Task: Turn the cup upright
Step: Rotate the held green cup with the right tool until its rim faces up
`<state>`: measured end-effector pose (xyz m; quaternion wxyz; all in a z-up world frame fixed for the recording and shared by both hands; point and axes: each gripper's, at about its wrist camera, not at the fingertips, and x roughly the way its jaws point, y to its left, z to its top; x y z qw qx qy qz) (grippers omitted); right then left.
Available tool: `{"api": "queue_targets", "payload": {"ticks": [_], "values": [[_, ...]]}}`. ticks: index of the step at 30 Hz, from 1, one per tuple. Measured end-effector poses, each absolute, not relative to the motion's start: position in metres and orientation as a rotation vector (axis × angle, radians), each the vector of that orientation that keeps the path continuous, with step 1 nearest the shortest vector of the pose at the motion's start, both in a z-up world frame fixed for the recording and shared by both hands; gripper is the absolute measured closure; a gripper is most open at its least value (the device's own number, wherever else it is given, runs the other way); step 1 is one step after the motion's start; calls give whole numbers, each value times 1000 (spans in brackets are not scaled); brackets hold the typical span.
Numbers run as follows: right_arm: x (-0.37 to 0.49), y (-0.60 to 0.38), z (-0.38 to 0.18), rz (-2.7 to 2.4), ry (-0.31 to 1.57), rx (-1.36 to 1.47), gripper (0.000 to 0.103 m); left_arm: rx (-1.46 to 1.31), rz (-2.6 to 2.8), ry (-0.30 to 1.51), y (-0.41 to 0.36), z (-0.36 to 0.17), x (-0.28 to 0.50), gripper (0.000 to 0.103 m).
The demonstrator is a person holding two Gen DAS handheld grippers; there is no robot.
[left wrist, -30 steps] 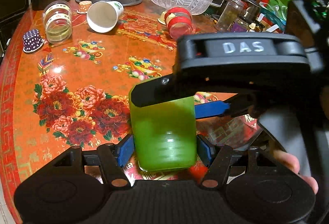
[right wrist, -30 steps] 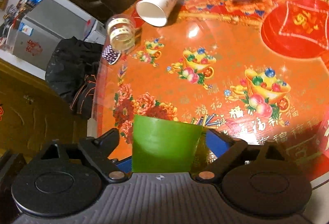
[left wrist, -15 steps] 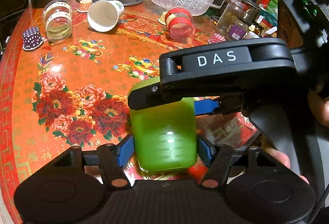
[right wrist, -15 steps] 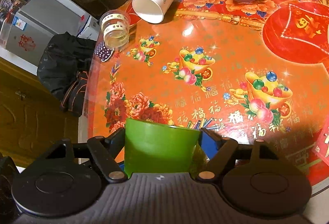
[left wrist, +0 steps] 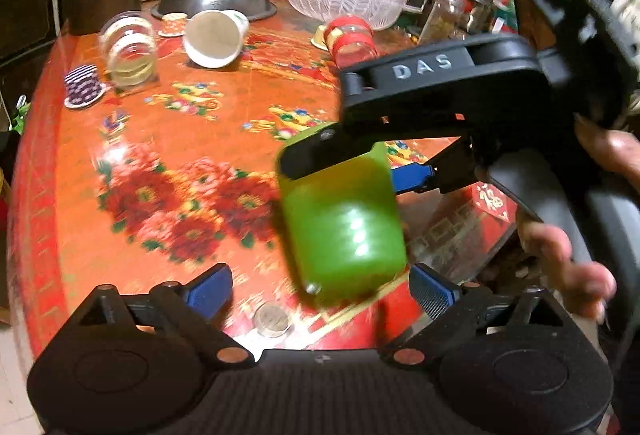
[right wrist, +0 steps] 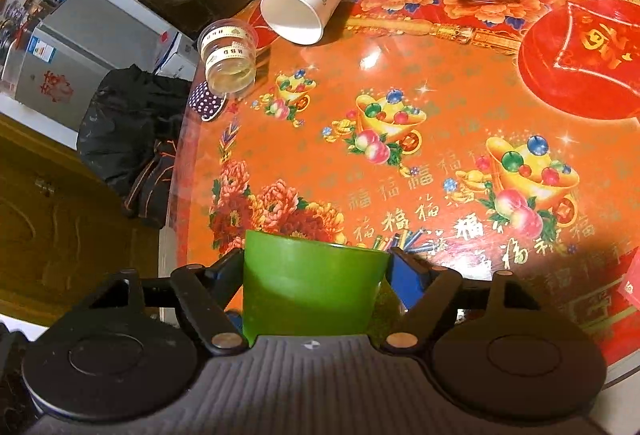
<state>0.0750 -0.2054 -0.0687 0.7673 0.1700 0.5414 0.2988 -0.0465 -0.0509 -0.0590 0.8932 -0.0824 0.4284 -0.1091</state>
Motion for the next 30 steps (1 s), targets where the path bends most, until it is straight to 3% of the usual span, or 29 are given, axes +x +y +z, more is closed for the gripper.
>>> {"api": "queue_targets", "payload": {"ticks": [8, 19, 26, 30], "values": [[71, -202, -65, 647, 1149, 336, 26, -294, -225, 656, 7, -33, -95, 6], [44, -202, -42, 677, 945, 226, 27, -482, -168, 582, 54, -38, -96, 6], [-13, -223, -3, 661, 422, 122, 27, -503, -136, 475, 69, -29, -106, 6], [-35, -223, -18, 565, 162, 7, 27, -519, -141, 440, 72, -30, -108, 6]]}}
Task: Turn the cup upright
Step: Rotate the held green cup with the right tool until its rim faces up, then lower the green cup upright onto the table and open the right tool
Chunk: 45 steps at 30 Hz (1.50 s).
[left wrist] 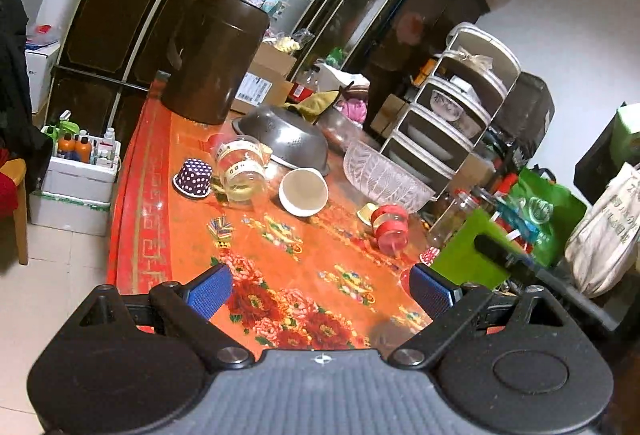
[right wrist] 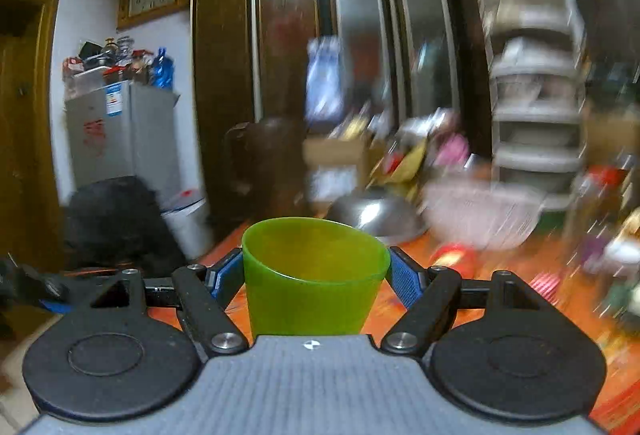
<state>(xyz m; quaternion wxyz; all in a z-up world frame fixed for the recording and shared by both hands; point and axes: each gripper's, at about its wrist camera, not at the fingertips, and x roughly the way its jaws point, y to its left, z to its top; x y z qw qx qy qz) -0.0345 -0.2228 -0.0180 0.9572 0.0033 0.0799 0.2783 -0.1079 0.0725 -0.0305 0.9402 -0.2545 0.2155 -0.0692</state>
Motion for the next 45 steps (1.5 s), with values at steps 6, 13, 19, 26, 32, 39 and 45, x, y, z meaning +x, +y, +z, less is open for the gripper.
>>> {"api": "queue_targets", "payload": {"ticks": [6, 13, 19, 26, 32, 39, 45], "values": [[-33, -214, -68, 527, 130, -35, 27, -527, -167, 430, 71, -38, -106, 6], [-25, -207, -75, 493, 92, -66, 27, -539, -180, 435, 74, -47, -102, 6], [-2, -195, -73, 485, 165, -95, 27, -566, -185, 439, 78, -54, -98, 6], [2, -186, -80, 482, 228, -130, 27, -581, -184, 445, 81, -59, -93, 6], [6, -190, -77, 479, 259, -109, 27, -584, -187, 468, 78, -64, -90, 6], [6, -192, -75, 497, 286, -81, 26, -583, -176, 484, 76, -67, -90, 6], [6, -194, -75, 514, 304, -65, 26, -583, -177, 496, 73, -69, -91, 6]]}}
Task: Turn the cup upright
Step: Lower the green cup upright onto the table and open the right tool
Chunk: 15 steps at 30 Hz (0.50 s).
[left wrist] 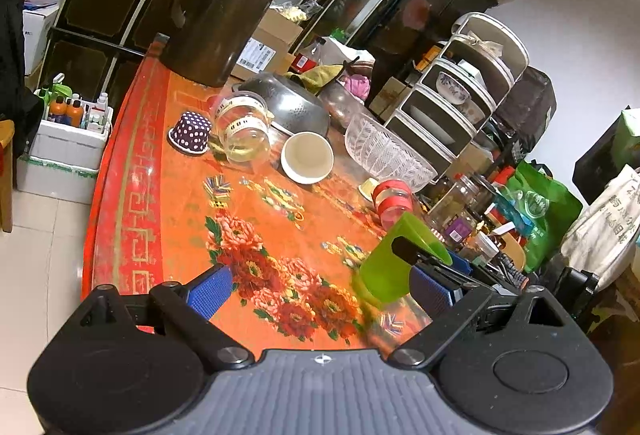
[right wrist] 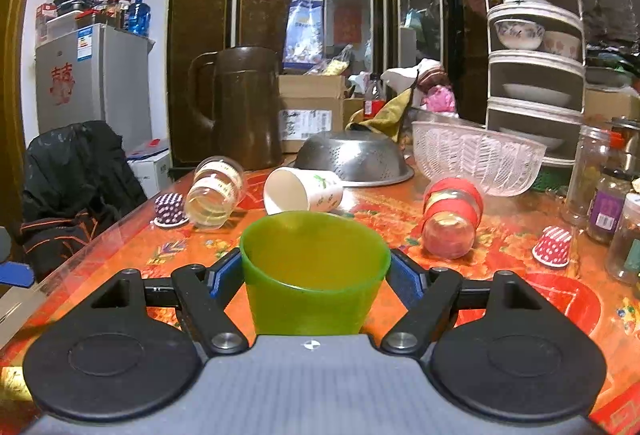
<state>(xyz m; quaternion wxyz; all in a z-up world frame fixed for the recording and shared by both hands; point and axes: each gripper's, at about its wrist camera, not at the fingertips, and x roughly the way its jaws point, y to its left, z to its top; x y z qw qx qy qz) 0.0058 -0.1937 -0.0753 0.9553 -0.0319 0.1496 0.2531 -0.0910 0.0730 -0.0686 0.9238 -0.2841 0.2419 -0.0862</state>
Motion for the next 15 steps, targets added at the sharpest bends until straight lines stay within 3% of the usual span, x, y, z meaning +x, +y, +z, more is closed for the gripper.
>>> {"api": "queue_targets", "payload": {"ticks": [6, 15], "values": [[3, -192, -77, 533, 309, -62, 23, -571, -174, 501, 68, -69, -94, 6], [-3, -204, -76, 525, 365, -14, 1, -470, -140, 487, 54, -68, -92, 3]]}}
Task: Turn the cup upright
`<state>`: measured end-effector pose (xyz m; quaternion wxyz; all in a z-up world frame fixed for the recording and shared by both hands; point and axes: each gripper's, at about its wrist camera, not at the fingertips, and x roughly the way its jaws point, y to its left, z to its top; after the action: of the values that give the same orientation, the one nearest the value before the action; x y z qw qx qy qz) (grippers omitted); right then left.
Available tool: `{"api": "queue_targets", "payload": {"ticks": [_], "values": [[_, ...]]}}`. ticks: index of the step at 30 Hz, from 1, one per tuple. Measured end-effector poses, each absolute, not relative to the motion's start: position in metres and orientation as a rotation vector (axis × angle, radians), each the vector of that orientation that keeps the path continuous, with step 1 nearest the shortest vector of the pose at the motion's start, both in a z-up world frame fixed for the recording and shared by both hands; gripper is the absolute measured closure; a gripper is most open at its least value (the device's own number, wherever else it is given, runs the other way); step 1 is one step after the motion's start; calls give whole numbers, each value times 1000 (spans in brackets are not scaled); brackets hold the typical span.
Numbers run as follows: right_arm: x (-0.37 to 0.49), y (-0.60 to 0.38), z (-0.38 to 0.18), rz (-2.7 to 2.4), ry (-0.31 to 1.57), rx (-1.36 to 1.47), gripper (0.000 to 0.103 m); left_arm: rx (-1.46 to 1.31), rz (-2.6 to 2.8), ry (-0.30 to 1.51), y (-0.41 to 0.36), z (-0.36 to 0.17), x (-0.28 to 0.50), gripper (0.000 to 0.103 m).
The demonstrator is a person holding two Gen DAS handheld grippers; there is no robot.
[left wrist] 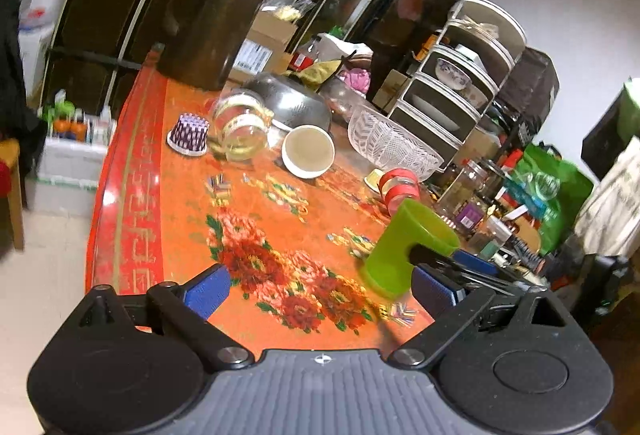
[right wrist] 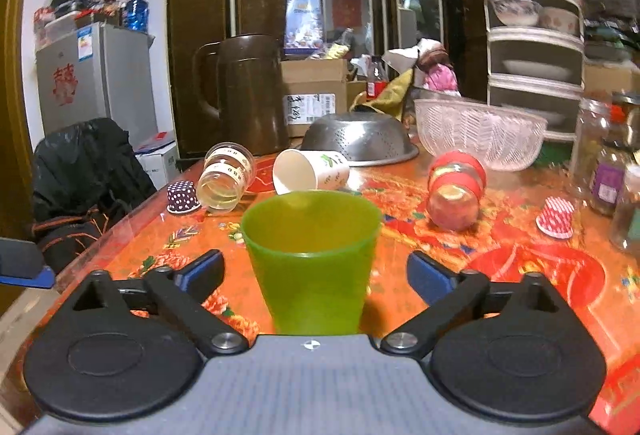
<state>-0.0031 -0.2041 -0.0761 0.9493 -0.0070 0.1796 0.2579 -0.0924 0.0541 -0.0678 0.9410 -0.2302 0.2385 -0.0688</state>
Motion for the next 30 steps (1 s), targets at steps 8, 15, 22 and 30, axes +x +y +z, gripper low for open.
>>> {"api": "queue_targets", "payload": {"ticks": [8, 15, 22, 30], "values": [[-15, -244, -58, 503, 475, 47, 1, -211, -183, 513, 24, -41, -74, 2], [-40, -269, -32, 424, 490, 4, 1, -175, -219, 498, 2, -13, -78, 2], [-65, -282, -9, 434, 450, -14, 1, -161, -210, 477, -11, 11, -94, 2], [-82, -286, -7, 418, 445, 17, 1, -103, -172, 499, -31, 13, -107, 2]]}}
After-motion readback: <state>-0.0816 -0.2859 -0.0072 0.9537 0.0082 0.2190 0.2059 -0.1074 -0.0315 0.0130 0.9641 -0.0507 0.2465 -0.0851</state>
